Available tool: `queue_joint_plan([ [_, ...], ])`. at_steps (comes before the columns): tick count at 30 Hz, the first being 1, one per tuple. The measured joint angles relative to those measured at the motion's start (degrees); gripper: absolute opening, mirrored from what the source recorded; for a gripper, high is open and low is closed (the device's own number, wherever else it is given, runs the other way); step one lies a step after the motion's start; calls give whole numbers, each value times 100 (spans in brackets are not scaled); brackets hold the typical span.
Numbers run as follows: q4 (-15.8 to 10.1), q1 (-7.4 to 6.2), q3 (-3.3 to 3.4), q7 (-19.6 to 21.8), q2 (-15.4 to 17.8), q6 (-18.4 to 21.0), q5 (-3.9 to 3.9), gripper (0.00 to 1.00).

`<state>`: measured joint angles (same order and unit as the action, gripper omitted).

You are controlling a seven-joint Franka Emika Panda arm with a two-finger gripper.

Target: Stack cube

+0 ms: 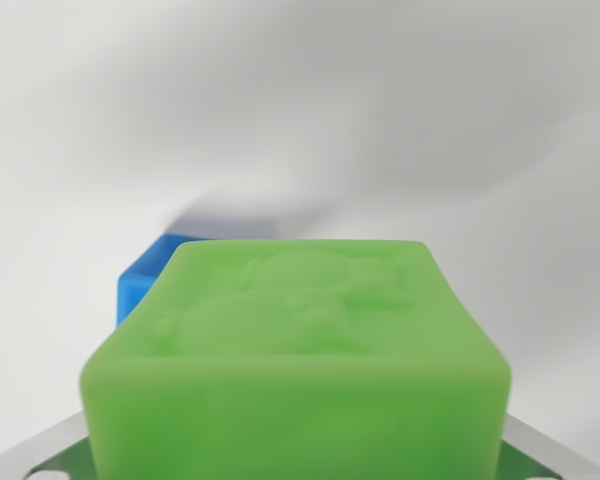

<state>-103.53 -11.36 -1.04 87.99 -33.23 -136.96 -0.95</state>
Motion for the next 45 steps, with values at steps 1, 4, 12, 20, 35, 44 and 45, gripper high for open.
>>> queue_joint_plan([
  [1,4,-20,0,37,5,9,0,0],
  [4,21,-74,-1,132,15,36,0,0],
  [12,69,-198,-4,360,38,109,0,0],
  [20,132,-323,-6,588,46,185,0,0],
  [35,169,-422,-2,753,-190,32,0,0],
  [44,188,-422,-1,755,-421,-190,0,0],
  [45,193,-422,-1,755,-449,-214,0,0],
])
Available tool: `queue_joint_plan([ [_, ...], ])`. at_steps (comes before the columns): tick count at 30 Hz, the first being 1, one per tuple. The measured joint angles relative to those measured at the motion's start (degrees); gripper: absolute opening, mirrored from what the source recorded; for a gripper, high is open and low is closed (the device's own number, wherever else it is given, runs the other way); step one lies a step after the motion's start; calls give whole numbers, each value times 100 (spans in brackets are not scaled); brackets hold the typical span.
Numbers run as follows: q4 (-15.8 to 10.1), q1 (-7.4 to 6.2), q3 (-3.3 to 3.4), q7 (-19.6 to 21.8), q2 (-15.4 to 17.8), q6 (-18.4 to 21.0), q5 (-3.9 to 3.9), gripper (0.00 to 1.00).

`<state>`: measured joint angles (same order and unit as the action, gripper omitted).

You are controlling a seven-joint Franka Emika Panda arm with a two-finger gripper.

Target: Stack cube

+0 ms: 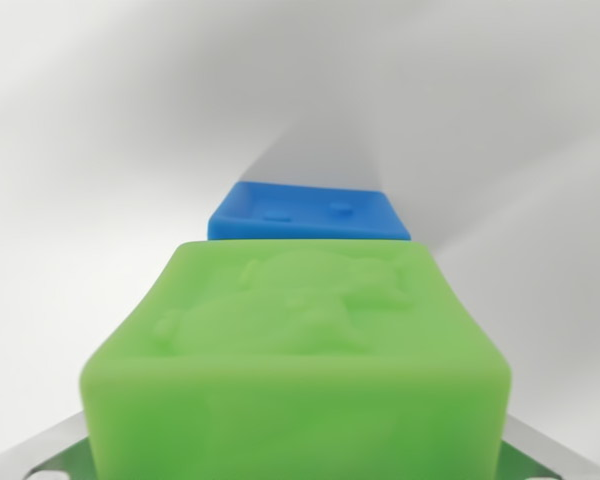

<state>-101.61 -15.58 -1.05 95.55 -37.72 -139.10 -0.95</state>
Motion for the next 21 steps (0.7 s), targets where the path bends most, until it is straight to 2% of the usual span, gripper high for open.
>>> queue_joint_plan([
  [16,37,0,2,1,-203,-163,0,0],
  [17,38,0,2,1,-206,-165,0,100],
  [21,41,0,2,1,-207,-166,0,100],
])
